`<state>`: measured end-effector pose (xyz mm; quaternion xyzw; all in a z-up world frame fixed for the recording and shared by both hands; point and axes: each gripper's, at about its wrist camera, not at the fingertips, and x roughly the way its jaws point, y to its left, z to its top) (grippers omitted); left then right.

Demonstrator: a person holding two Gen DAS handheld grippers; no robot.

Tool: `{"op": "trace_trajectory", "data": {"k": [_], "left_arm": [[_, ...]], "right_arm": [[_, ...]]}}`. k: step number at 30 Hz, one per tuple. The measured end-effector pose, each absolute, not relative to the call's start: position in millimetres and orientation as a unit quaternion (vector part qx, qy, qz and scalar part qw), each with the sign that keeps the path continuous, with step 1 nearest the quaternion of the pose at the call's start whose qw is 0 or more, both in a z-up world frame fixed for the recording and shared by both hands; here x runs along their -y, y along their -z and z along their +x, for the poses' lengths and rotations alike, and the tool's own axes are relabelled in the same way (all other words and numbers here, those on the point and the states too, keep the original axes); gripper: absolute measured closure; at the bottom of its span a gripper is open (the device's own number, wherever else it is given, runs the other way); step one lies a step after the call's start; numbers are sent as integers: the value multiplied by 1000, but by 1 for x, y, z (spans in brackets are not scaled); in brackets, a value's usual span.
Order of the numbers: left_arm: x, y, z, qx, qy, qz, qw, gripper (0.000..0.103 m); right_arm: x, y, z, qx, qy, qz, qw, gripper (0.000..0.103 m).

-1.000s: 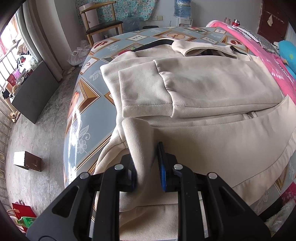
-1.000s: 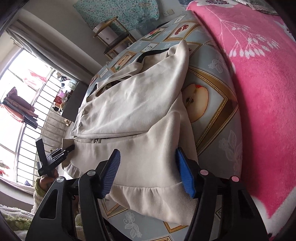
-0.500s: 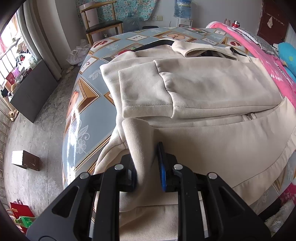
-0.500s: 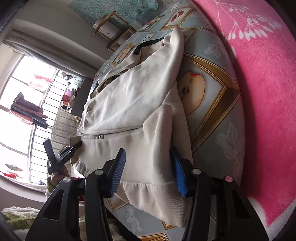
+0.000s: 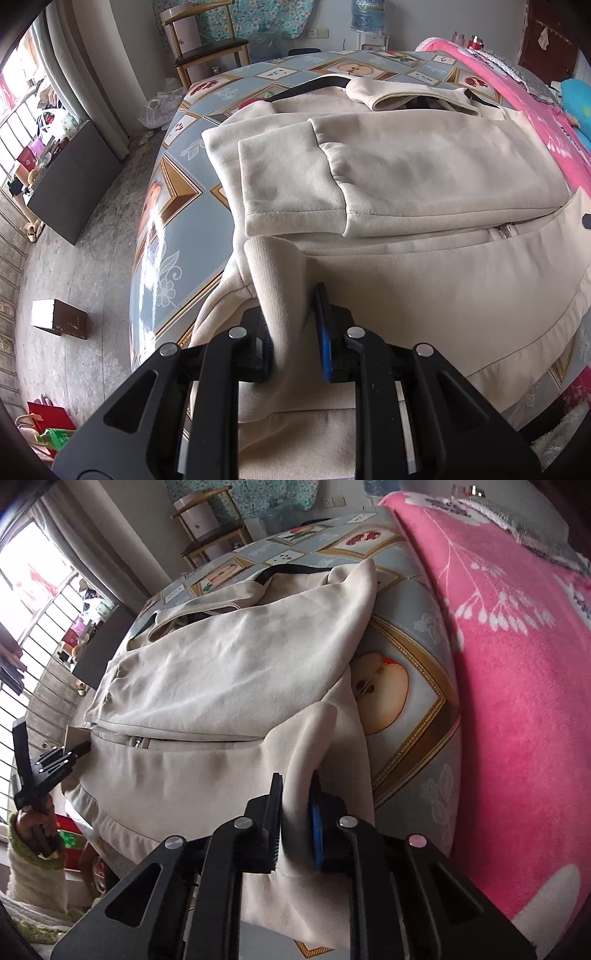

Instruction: Fold large clothes

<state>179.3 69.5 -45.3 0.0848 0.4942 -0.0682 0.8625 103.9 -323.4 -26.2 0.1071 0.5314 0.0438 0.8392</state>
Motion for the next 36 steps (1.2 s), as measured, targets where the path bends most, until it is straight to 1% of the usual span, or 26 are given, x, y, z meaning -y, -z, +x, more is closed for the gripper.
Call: {"op": "trace_trajectory", "data": {"k": [3,9,25,36], "left_arm": [[-67,46,179,-493,64,92,863,85],[-67,45,178,-494,63,92,862,85],[-67,45,179,-494,63,92,862,85],[-68,44,178,-493,69,82,864,84]], "right_arm": [[315,22,101,-527,-29,74,846,90],[296,35,107,-538,10,-2,843,90],[279,41,104,-532,37,-70,843,90],[272,38,98,-516,55,-82,851,90]]}}
